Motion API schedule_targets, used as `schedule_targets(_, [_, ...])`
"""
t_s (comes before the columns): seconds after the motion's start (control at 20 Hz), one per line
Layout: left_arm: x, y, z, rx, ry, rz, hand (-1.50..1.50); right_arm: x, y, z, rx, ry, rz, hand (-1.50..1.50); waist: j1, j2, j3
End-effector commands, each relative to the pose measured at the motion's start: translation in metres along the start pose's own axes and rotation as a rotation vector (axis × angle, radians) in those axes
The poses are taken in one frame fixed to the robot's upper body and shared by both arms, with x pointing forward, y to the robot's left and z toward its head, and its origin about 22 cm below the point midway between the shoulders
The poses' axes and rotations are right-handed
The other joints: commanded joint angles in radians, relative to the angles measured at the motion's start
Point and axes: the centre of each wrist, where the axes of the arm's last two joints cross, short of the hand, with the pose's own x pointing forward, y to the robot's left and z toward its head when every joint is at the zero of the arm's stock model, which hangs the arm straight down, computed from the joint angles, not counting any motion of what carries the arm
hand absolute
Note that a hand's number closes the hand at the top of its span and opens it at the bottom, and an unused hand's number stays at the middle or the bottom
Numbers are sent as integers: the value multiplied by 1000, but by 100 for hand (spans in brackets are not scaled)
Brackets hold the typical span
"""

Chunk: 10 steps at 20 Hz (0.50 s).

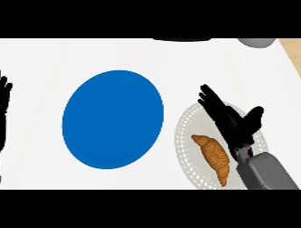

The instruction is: Pick the croissant from the placemat and place it in the plate

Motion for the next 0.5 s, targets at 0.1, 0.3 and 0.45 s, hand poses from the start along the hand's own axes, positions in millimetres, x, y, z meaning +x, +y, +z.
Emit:
schedule_targets(0.1, [-36, 11, 27, -90, 37, -127, 0, 43, 9, 5, 28, -175, -126, -150, 4, 0, 40])
schedule_targets(0.3, [-55, 15, 39, -150, 120, -230, 0, 96, -41, 13, -154, -336, 377, -150, -48, -16, 26])
schedule_targets(0.45, [-74, 27, 56, -175, 153, -247, 0, 72, -3, 41, -316, -561, 149, -150, -53, -13, 38])
